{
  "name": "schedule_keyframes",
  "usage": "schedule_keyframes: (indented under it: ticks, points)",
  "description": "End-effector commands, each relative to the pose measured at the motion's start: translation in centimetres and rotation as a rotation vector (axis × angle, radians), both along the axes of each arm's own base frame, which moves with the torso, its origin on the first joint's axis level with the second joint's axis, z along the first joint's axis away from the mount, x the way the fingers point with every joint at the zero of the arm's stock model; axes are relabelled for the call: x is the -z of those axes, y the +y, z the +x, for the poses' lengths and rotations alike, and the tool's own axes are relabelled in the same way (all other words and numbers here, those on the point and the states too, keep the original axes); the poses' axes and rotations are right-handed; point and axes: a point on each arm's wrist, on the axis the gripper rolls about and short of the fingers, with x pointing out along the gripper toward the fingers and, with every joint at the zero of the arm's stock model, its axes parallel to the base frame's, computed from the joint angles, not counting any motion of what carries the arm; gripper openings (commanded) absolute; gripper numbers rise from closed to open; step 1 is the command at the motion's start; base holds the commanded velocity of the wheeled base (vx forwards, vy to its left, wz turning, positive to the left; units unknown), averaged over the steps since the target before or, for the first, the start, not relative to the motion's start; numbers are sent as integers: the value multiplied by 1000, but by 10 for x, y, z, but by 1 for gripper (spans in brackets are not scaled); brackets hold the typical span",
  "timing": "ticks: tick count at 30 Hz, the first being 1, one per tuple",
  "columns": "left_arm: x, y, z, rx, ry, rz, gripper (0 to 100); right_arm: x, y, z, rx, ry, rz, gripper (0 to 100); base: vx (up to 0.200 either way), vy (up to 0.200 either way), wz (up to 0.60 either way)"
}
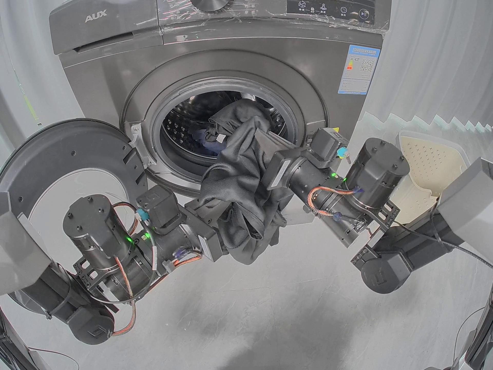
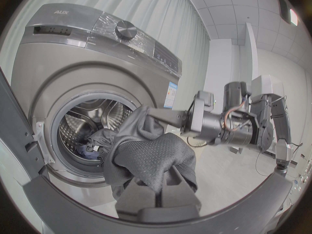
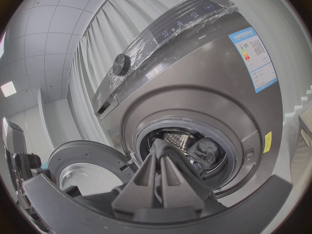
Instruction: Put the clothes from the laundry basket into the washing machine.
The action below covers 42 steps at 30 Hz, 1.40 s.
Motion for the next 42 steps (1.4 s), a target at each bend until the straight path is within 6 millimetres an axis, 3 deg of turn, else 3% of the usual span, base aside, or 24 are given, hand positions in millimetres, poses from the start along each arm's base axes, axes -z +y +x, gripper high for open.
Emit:
schedule_keyframes:
  ticks: [1,12,21,30,42]
  points:
    - [-13,4,-4,-1,-37,-30,0,12,5,2,-7,21,-19,100,0,0,0]
    - [-27,15,19,-85,-72,-89,0,44,-15,-5,29,91,-133,100,0,0,0]
    - [-38,20,24,-87,-92,-136,0,71,-32,-11,53,162,-200,100,0,0,0]
    - [-47,22,26,-89,-110,-176,0,72,-37,-8,68,162,-206,100,0,0,0]
    - [-61,24,25,-83,-140,-223,0,61,-30,-2,66,115,-166,100,0,0,0]
